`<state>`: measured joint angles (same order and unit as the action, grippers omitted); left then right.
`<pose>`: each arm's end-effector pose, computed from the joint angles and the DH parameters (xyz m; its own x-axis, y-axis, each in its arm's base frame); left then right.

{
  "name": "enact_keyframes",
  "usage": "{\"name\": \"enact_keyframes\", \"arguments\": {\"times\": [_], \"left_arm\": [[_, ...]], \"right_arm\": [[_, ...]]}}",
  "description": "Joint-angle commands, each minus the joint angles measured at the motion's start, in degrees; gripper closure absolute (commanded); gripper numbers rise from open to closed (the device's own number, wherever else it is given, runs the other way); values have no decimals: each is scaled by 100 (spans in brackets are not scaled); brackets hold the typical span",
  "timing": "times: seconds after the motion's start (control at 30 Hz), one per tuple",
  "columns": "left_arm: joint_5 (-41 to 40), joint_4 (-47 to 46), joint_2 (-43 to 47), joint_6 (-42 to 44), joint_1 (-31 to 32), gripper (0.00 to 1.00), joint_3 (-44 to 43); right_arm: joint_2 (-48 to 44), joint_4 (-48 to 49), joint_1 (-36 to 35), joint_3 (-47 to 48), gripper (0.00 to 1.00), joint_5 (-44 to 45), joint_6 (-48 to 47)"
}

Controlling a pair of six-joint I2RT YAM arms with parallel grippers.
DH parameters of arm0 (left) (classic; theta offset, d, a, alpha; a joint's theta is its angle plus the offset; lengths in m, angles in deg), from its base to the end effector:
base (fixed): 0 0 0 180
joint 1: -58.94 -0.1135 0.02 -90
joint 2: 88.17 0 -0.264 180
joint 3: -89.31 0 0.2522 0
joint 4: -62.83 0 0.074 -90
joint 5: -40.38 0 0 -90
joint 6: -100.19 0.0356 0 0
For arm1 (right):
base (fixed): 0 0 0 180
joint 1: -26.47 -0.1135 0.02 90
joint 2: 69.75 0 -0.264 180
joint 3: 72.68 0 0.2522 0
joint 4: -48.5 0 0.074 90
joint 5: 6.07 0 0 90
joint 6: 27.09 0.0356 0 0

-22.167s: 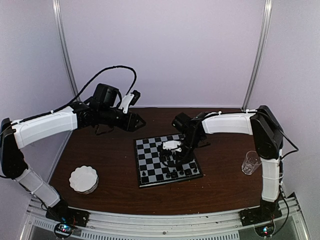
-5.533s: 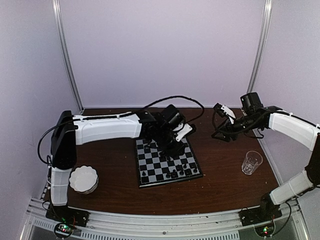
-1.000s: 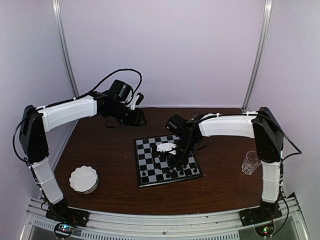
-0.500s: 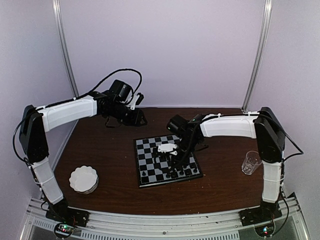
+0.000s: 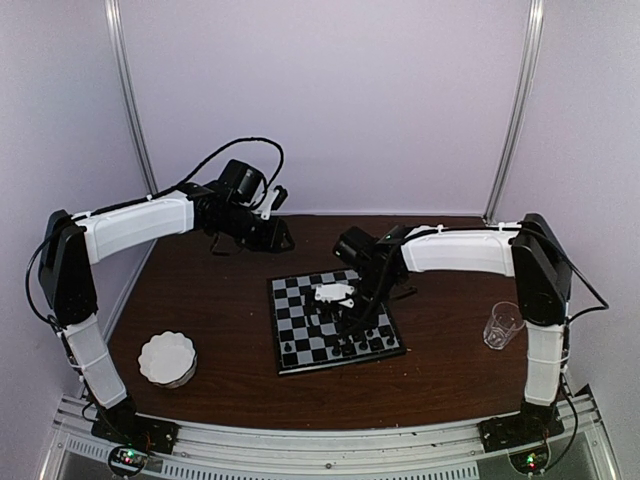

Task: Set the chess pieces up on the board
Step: Place the pawn at d7, then pick up the pawn from the chessboard.

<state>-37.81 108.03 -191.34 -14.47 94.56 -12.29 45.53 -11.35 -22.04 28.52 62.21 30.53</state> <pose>0.3264 -0.2429 0.2843 -0.8237 0.0877 -0.5602 0.3745 0.8260 -0.4213 0.2598 0.3136 0.1880 -0.1286 -0.8964 -0.4242 -0.9859 0.0695 0.1521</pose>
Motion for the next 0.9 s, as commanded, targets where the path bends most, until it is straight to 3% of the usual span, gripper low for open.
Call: {"name": "enact_keyframes", "arguments": {"times": [0.0, 0.5, 0.87], "left_arm": [[82, -200, -23, -51, -36, 62, 38], [282, -275, -51, -38, -29, 63, 56], [334, -277, -79, -29, -32, 63, 46]], "right_arm": [[-400, -105, -4, 306, 80, -18, 141], [96, -267, 981, 1001, 69, -2, 101], [790, -296, 1147, 1344, 63, 119, -20]]}}
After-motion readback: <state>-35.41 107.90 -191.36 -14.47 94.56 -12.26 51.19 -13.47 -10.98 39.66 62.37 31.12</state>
